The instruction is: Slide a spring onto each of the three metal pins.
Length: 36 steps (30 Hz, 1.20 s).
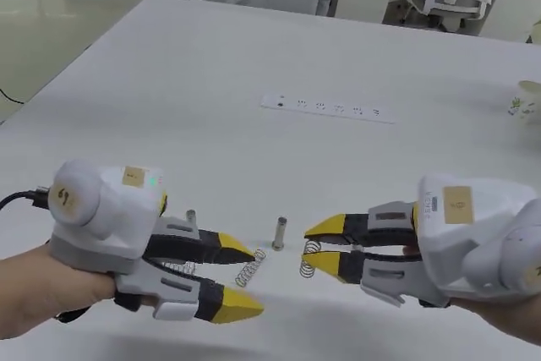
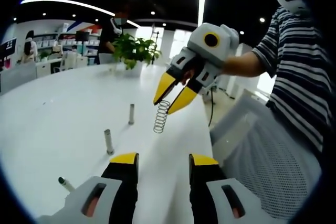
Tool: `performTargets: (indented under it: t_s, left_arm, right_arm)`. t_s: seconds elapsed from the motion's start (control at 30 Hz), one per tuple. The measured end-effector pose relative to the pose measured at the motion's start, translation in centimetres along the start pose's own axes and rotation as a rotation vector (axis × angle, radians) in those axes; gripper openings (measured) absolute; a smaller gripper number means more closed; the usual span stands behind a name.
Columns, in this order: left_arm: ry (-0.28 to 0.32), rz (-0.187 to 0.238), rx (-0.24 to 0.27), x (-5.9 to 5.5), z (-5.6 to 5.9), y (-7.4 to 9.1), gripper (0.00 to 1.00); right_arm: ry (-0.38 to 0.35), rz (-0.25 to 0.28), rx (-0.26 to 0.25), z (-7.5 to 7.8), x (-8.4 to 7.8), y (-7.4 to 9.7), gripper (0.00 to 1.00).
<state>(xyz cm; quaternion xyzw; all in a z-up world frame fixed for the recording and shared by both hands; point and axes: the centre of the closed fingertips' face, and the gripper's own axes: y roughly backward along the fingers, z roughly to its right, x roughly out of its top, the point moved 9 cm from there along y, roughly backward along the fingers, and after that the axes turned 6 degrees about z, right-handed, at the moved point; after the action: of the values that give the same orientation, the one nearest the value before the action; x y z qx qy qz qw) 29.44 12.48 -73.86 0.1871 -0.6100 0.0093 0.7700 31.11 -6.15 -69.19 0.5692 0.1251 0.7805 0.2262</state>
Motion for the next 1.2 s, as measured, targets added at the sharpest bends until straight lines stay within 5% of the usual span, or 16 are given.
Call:
performTargets:
  t_s: [0.47,0.7,1.2]
  left_arm:
    - [0.051,-0.009,0.087,-1.3,-0.5,3.3,0.59]
    - [0.064,-0.007,0.135,-1.7,-0.8,4.7,0.63]
    - [0.056,0.004,0.232,-2.4,-1.4,6.4,0.97]
  right_arm:
    - [-0.006,-0.003,-0.030,0.3,-0.3,0.4,0.07]
    - [-0.003,-0.008,-0.032,0.4,-0.3,0.5,0.07]
    - [-0.016,-0.017,-0.048,0.8,-0.8,1.1,0.07]
